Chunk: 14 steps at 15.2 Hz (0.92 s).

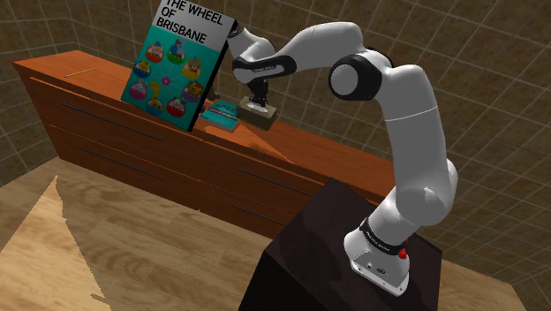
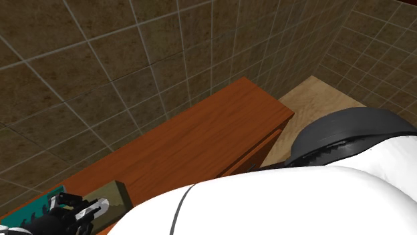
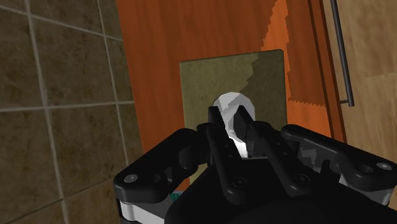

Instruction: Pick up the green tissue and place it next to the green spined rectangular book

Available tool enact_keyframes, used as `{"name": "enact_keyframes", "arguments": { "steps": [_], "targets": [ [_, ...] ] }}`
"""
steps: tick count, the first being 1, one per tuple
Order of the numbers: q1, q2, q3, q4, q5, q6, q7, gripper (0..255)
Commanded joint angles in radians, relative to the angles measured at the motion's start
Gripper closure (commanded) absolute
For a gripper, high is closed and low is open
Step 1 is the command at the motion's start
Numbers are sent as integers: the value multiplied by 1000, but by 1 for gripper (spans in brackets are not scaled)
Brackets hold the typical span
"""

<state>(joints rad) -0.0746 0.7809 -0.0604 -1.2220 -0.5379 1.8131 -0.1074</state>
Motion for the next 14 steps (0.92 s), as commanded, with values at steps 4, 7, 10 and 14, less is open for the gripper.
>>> {"name": "enact_keyframes", "arguments": {
  "steps": [4,7,10,14],
  "targets": [
    [0,32,0,-12,-4,38,24,255],
    [-1,52,-1,-18,-7,61,37,255],
    [-1,73,-2,-22,-10,82,49,255],
    [-2,103,-3,-22,-13,109,65,255]
  ]
}}
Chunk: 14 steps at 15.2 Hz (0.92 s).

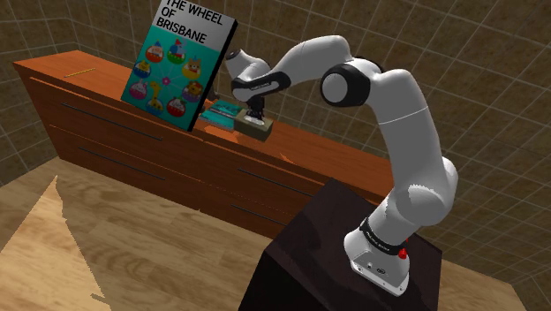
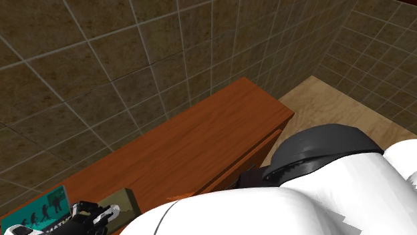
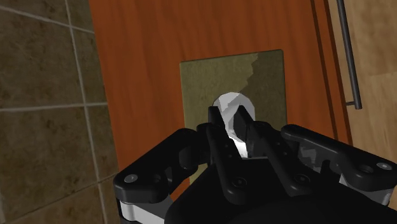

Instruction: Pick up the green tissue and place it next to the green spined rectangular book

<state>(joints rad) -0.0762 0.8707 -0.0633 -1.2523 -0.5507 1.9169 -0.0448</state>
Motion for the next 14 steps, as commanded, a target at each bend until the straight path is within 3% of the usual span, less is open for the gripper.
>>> {"name": "enact_keyframes", "arguments": {
  "steps": [1,9,10,14],
  "targets": [
    [-1,22,-1,9,-1,12,6,255],
    [-1,33,-1,10,-2,20,11,255],
    [-1,33,-1,10,-2,20,11,0],
    [-1,33,-1,10,-2,20,11,0]
  ]
}}
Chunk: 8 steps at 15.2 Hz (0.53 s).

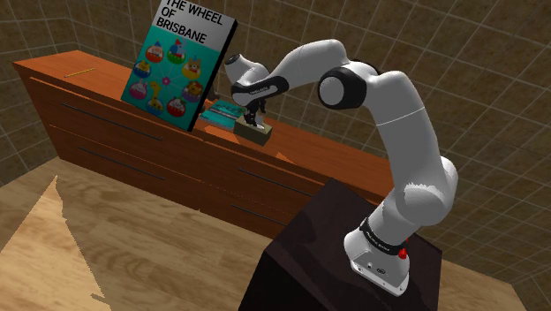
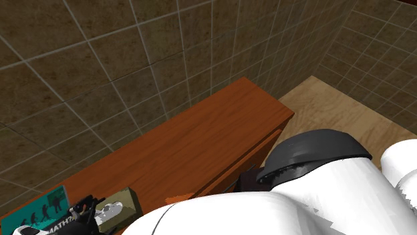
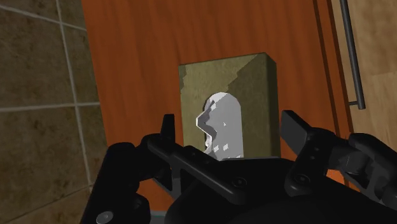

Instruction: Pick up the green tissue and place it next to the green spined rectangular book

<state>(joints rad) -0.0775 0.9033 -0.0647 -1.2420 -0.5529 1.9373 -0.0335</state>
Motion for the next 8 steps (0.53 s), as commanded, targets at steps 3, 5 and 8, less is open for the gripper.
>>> {"name": "enact_keyframes", "arguments": {
  "steps": [3,5,8],
  "targets": [
    [17,-18,6,26,8,-49,-7,0],
    [33,-30,11,57,15,-96,-14,0],
    [33,-30,11,57,15,-96,-14,0]
  ]
}}
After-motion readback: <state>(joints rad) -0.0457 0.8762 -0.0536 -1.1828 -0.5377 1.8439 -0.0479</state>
